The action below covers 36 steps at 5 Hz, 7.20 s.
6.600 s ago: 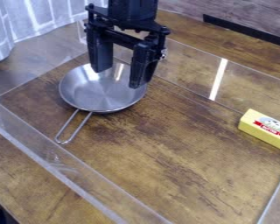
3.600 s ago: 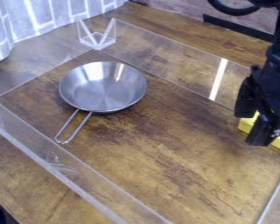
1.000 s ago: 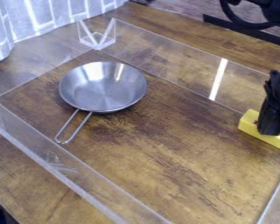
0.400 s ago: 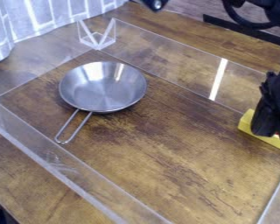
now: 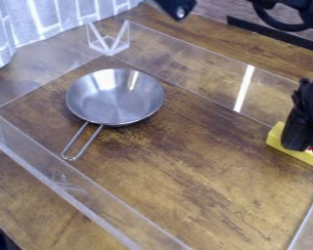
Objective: Put the yellow object in the silver pan
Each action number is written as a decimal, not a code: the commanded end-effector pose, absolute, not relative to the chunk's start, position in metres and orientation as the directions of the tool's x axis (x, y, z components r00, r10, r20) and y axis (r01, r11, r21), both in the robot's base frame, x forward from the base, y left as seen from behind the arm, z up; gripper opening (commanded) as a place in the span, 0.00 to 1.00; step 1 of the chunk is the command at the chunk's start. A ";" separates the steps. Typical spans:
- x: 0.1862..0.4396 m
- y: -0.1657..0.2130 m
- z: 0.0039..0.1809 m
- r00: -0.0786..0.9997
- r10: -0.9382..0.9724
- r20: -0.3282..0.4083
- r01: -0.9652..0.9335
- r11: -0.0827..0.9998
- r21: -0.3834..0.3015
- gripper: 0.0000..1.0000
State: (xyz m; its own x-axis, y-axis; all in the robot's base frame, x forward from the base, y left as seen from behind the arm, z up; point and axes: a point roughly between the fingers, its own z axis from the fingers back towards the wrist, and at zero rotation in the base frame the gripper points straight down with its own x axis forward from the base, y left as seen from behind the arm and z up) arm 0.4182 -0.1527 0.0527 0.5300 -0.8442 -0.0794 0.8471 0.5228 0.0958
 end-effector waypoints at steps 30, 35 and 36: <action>0.419 -0.115 0.044 0.559 -0.789 -0.255 0.816 0.578 0.003 1.00; 0.426 -0.111 0.017 0.580 -0.767 -0.272 0.794 0.608 -0.022 1.00; 0.427 -0.110 0.013 0.583 -0.764 -0.276 0.790 0.613 -0.027 0.00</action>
State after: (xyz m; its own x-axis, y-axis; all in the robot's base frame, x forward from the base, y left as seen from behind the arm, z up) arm 0.4175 -0.1163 0.0206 0.5610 -0.7647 -0.3170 0.7948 0.6046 -0.0519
